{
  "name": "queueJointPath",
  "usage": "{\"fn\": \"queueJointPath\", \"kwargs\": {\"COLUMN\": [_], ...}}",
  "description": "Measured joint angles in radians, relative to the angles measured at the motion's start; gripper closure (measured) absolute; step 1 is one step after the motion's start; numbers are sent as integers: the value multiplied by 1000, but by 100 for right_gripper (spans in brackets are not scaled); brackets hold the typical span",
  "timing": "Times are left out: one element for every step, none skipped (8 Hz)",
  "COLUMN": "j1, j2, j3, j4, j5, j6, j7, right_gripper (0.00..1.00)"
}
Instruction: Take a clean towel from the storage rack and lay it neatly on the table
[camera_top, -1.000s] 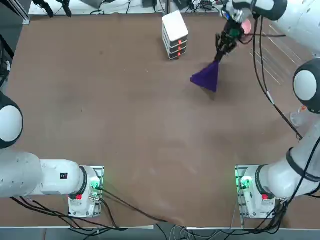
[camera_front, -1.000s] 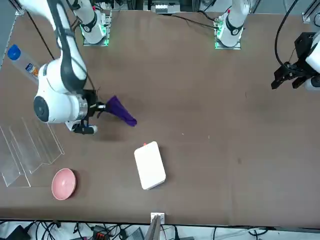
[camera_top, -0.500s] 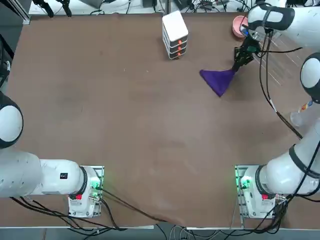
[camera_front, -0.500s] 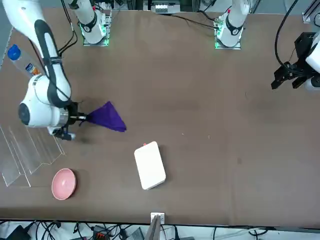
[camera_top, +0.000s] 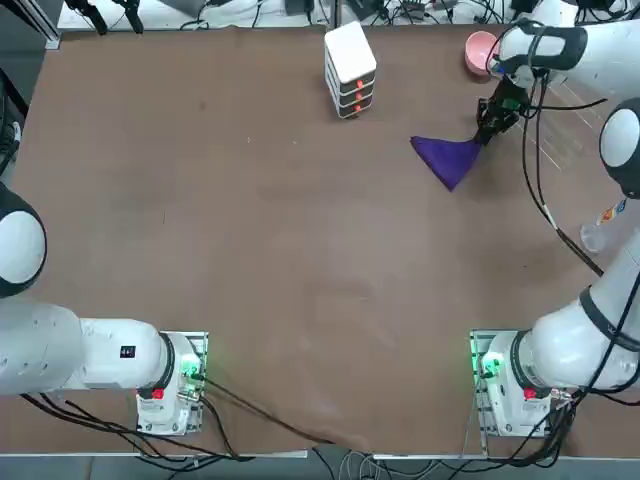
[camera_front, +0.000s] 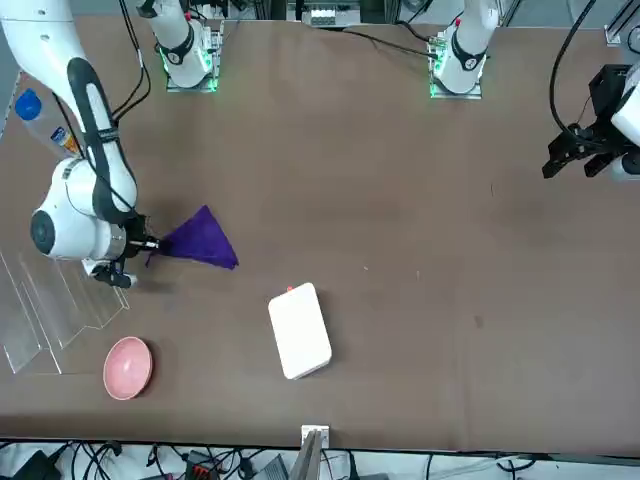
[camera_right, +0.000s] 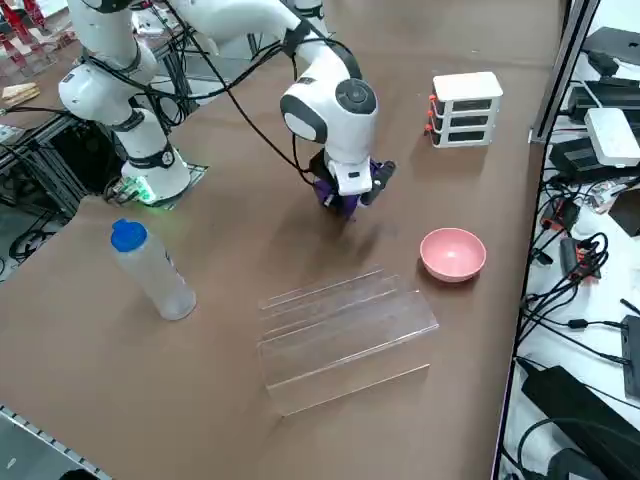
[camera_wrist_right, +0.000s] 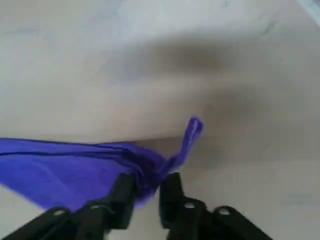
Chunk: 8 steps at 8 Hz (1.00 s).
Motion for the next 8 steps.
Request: {"fn": "queueJointPath", "kwargs": {"j1": [-4, -11, -20, -32, -42, -44, -44, -44], "j2": [-3, -9, -19, -28, -34, -39, -51, -72], "j3": [-6, -13, -16, -18, -18, -18, -17, -17], "j4": [28, 78, 132, 168, 183, 187, 189, 190], "j5": [-52, -100, -130, -135, -135, -135, -135, -135], "j6": [-10, -58, -125, -171, -198, -230, -268, -297], "j7": [0, -1, -1, -2, -2, -2, -2, -2], "right_gripper": [46, 25, 7, 0, 0, 0, 0, 0]}}
